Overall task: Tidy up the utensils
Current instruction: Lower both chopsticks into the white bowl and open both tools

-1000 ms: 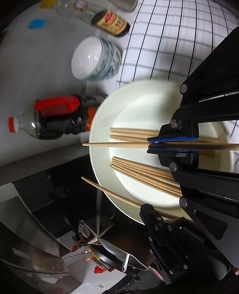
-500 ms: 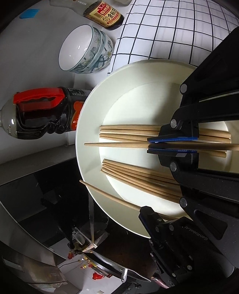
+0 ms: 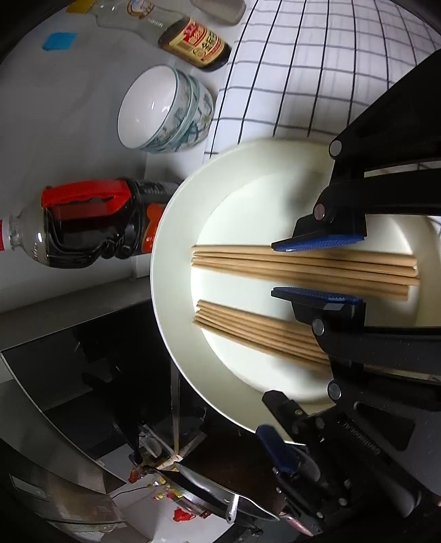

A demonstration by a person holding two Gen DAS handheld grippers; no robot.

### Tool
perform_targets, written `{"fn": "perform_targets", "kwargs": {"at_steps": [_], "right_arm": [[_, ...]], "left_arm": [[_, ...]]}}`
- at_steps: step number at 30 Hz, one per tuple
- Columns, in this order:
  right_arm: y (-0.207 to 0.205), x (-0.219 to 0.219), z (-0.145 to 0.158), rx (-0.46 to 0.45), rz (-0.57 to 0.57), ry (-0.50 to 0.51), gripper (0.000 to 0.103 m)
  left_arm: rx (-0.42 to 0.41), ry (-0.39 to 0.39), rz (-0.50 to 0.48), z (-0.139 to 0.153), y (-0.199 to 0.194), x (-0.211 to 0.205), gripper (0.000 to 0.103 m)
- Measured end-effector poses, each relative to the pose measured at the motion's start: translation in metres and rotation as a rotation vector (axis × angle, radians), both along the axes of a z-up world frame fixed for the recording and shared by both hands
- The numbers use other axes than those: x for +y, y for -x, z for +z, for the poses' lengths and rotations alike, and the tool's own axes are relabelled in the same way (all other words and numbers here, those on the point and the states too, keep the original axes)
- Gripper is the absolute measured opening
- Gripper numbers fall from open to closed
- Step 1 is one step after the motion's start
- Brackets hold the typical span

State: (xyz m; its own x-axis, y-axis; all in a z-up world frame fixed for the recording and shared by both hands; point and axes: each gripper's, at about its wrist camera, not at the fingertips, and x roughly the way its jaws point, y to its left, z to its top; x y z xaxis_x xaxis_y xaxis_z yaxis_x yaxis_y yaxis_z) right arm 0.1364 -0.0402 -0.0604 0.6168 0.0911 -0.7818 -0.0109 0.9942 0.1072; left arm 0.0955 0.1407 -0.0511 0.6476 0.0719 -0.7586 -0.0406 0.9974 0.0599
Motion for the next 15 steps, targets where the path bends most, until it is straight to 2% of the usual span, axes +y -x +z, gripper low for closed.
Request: {"fn": "perform_targets", "kwargs": {"at_steps": [2,6,10,15], "right_arm": [[0.006,0.0,0.005,-0.003,0.003,0.013,0.022],[0.019,-0.007,0.014,-0.007,-0.006,0.015,0.028],[0.031,-0.01,0.018,0.001,-0.008,0.016,0.029],[0.047,-0.013,0.028,-0.009,-0.016,0.017,0.039]], "left_arm": [[0.0,-0.001,0.007,0.001,0.005,0.0,0.059],[0.001,-0.009,0.016,0.005,0.017,-0.004,0.06],[0.005,-0.023,0.018,0.01,0.029,-0.009,0.063],[-0.02,-0.025,0.031,0.024,0.043,-0.015,0.077]]}}
